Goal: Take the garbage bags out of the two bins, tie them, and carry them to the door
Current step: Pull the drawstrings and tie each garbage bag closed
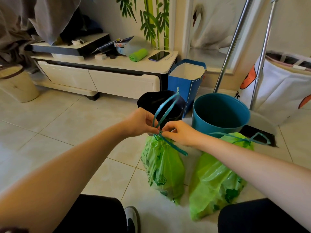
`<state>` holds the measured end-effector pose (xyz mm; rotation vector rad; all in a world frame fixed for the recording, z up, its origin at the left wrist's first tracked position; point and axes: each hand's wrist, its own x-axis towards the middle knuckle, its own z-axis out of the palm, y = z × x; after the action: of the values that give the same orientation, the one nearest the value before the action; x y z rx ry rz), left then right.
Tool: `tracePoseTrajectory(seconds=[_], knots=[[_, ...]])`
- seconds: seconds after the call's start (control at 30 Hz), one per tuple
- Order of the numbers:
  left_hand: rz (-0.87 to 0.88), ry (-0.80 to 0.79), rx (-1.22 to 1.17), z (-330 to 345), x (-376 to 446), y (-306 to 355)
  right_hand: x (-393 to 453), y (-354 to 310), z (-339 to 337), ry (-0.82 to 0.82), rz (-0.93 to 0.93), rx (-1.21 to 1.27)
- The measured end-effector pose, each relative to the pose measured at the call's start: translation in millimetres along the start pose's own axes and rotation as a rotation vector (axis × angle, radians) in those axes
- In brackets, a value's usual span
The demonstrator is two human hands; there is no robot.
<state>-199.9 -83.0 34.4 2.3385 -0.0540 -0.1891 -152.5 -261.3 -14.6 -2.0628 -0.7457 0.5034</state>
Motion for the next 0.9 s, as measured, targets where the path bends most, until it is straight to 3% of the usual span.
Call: tracePoseTrajectory(seconds=[0.13,0.3,0.6,0.73,0.9], knots=[[0.129,0.103,0.373,7,3,-4,-1,-1,2,-0.035,0.037,0.02],[0.252,0.098,0.641,19,-3,-5,-2,-2,2,-0.07,0.133,0.166],[0.575,0.264,0.665,20,-19,-2,-9,-9,0,-0.055,0.143,0.247],[0.601,0.284,0.665,21,-22,-3,-12,-9,0,-0.114,0.164,0.269],[0.587,0.273,0.64,17,-22,-6,-3,-3,-2,-0.036,0.246,0.348]])
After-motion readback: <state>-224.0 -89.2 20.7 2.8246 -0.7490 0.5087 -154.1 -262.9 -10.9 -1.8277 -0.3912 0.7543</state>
